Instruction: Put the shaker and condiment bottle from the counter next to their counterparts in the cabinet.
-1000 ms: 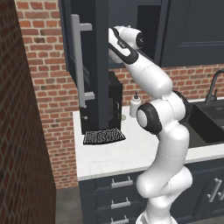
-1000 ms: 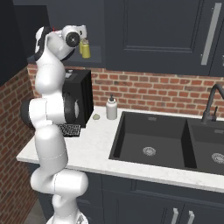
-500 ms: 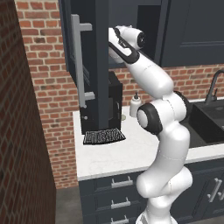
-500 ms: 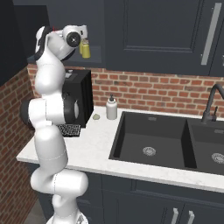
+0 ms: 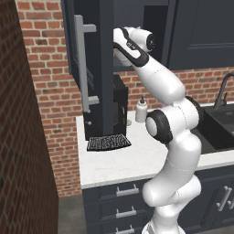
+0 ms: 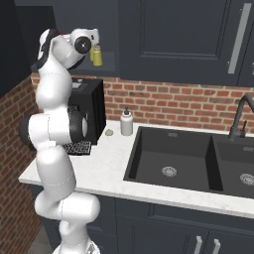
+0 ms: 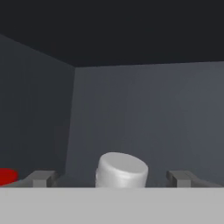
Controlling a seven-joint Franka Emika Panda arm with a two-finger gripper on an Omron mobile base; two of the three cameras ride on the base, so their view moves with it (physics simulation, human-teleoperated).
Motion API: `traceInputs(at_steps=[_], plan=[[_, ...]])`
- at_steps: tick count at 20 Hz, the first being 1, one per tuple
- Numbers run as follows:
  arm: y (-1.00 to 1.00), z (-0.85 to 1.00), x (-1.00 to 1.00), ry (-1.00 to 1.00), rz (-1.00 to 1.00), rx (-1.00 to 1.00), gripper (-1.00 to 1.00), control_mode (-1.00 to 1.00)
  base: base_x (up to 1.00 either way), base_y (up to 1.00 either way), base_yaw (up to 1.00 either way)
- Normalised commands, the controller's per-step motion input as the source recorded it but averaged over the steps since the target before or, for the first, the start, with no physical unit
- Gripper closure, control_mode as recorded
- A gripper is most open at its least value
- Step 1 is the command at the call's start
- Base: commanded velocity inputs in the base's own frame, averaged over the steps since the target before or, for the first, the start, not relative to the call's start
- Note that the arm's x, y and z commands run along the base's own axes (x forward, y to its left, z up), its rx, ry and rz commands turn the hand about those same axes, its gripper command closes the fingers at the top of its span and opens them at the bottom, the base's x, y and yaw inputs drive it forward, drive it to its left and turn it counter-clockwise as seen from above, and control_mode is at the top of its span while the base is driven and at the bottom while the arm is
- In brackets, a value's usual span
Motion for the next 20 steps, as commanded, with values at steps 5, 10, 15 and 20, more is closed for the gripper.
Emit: traceInputs(at_steps=[5, 10, 15, 20], plan=[[0.00, 0.00, -0.33, 0.00, 0.00, 0.00, -1.00, -1.00, 0.00, 0.00, 0.00], [0.00, 0.00, -0.44, 0.00, 0.00, 0.00, -1.00, -1.00, 0.00, 0.00, 0.00], [-0.20, 0.00, -0.54, -0.04, 0.00, 0.00, -1.00, -1.00, 0.00, 0.00, 0.00], [-0.33, 0.00, -0.55, -0.07, 0.00, 0.00, -1.00, -1.00, 0.00, 0.00, 0.00]])
